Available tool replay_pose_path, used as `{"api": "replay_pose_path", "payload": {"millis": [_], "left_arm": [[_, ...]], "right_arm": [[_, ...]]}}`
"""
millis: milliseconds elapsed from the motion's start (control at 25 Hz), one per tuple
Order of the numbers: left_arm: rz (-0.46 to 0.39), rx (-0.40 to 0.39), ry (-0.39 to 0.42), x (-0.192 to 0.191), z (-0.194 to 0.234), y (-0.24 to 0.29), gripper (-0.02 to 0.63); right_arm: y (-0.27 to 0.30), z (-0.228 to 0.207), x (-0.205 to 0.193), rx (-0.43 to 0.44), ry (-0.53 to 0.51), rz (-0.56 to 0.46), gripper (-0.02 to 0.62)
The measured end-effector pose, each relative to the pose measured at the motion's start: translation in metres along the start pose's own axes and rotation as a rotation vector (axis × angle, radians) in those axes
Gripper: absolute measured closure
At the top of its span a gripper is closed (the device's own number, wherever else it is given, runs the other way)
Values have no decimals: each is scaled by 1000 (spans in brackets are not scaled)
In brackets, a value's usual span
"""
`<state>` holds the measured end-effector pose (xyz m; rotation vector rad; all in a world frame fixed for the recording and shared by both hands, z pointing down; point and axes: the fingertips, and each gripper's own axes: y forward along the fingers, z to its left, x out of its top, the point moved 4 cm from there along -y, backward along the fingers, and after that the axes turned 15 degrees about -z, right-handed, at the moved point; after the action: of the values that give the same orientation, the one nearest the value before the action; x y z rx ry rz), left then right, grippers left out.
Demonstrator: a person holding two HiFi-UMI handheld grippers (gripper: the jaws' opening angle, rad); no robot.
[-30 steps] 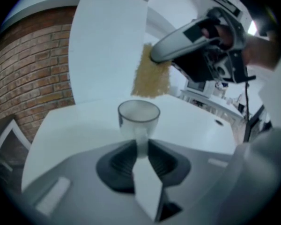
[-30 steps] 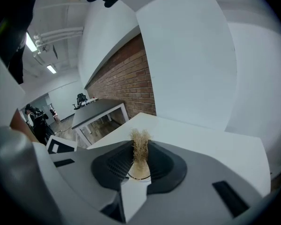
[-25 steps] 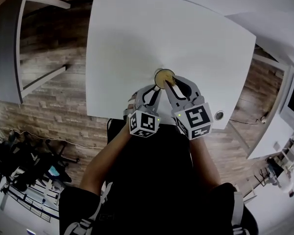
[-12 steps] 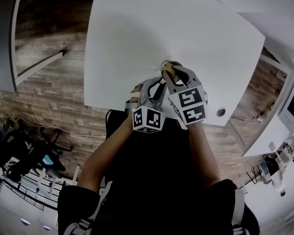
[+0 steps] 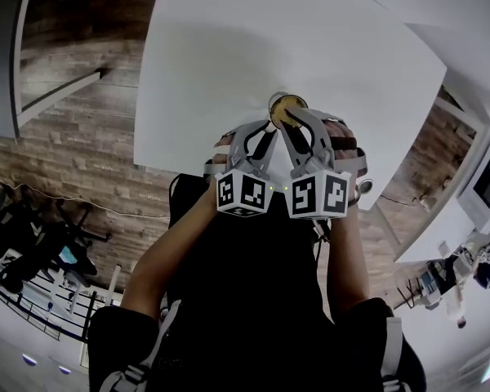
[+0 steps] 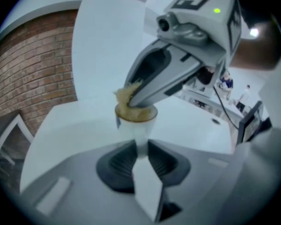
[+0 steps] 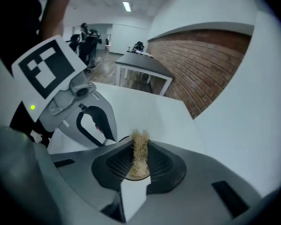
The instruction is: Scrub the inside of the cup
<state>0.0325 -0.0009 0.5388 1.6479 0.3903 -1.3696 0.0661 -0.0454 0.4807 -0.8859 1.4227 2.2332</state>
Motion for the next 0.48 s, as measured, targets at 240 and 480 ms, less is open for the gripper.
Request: {"api": "replay_pose_path", "payload": {"millis": [240, 480], "left_arm": [[-3, 12, -11, 2, 1, 2, 532], [-1, 20, -19, 1, 1, 3, 532]], "right_arm": [[-5, -6, -2, 24, -66, 58, 534], [25, 1, -23, 92, 9, 206, 534]]}}
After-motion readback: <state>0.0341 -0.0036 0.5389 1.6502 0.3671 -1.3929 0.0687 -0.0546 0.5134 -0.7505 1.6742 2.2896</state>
